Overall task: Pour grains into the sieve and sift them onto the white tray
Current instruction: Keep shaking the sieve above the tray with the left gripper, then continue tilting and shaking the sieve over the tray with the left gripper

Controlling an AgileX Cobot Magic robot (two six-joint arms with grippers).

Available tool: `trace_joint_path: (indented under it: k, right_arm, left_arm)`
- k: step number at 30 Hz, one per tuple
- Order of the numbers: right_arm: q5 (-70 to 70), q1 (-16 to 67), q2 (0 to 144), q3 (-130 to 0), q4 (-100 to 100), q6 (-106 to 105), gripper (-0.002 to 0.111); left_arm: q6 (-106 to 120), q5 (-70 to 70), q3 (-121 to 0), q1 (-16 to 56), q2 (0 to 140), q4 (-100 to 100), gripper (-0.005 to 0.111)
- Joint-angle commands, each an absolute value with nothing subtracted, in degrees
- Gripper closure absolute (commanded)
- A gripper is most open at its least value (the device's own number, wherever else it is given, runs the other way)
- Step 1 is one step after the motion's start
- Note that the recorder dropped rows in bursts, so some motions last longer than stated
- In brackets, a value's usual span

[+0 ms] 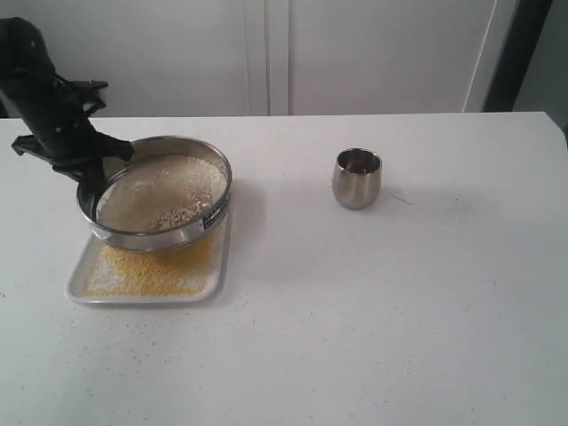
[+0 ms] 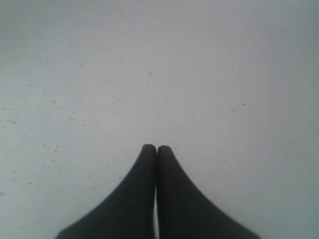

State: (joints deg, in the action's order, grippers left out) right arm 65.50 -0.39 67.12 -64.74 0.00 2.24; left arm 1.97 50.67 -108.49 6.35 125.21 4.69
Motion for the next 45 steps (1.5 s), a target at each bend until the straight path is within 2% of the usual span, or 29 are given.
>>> trace_joint_path:
  k: [1,3,5,7,9,11,15,18,20,22,24,26,28,30,31,35,36,39,41,45]
  right_arm:
    - [65.0,-0.7,66.8,-64.5,-0.4,2.2,0.108]
    - [65.0,-0.7,66.8,-64.5,-0.4,2.2,0.108]
    - [65.0,-0.7,66.8,-64.5,-0.4,2.2,0.108]
    - [65.0,-0.7,66.8,-64.5,-0.4,2.2,0.108]
    - [65.0,-0.7,66.8,-64.5,-0.4,2.2,0.108]
    - [65.0,-0.7,66.8,-64.5,-0.4,2.2,0.108]
    - [65.0,-0.7,66.8,-64.5,-0.4,2.2,0.108]
    - [65.0,-0.7,66.8,-64.5,-0.4,2.2,0.108]
    - [65.0,-0.7,66.8,-64.5,-0.4,2.2,0.108]
    - [65.0,-0.7,66.8,-64.5,-0.4,2.2,0.108]
    - [65.0,-0.7,66.8,-64.5,-0.4,2.2,0.108]
    - [65.0,-0.7,66.8,-64.5,-0.4,2.2,0.108]
    - [65.0,-0.7,66.8,-64.5,-0.4,2.2,0.108]
    - [65.0,-0.7,66.8,-64.5,-0.4,2.2,0.108]
    - [65.0,-0.7,66.8,-64.5,-0.4,2.2,0.108]
    - [65.0,-0.7,66.8,-64.5,-0.4,2.2,0.108]
    - [65.0,-0.7,66.8,-64.5,-0.4,2.2,0.108]
    - [65.0,-0.7,66.8,-64.5,-0.4,2.2,0.108]
    - [65.0,-0.7,66.8,-64.5,-0.4,2.2,0.108]
    - [65.0,-0.7,66.8,-64.5,-0.4,2.2,0.108]
  left_arm:
    - [7.9,47.5,-108.6,6.3,124.6,10.5,0.107]
    - [-3.7,48.2,-108.6,5.3,124.6,10.3,0.107]
    - [8.3,53.0,-108.6,5.7,124.6,20.0,0.107]
    - [19.1,54.5,-108.6,6.8,124.5,19.3,0.107]
    - [4.0,50.5,-108.6,6.3,124.5,4.6,0.107]
    - [-9.9,51.6,-108.6,5.2,124.5,-2.0,0.107]
    - [6.5,56.0,-108.6,6.6,123.9,13.0,0.107]
    - [14.8,51.5,-108.7,7.6,123.3,10.6,0.107]
    - [3.5,48.0,-108.7,6.2,123.3,2.6,0.107]
    - [-6.2,49.6,-108.7,5.1,123.3,4.1,0.107]
    - [8.4,53.9,-108.7,5.9,122.7,15.0,0.107]
    - [19.8,52.9,-108.7,7.0,122.0,15.0,0.107]
    - [6.4,46.7,-108.7,6.7,121.9,2.1,0.107]
    - [-9.4,46.4,-108.7,5.4,122.0,-2.0,0.107]
    - [-9.3,48.0,-108.7,5.3,121.9,2.3,0.107]
    - [21.7,54.1,-108.7,7.7,120.9,22.1,0.107]
    - [22.3,51.4,-108.7,8.0,120.9,19.2,0.107]
    - [0.9,44.8,-108.7,5.7,121.3,3.0,0.107]
    - [-4.6,46.6,-108.7,4.3,121.4,4.8,0.107]
    - [15.7,52.2,-108.7,5.3,121.0,23.0,0.107]
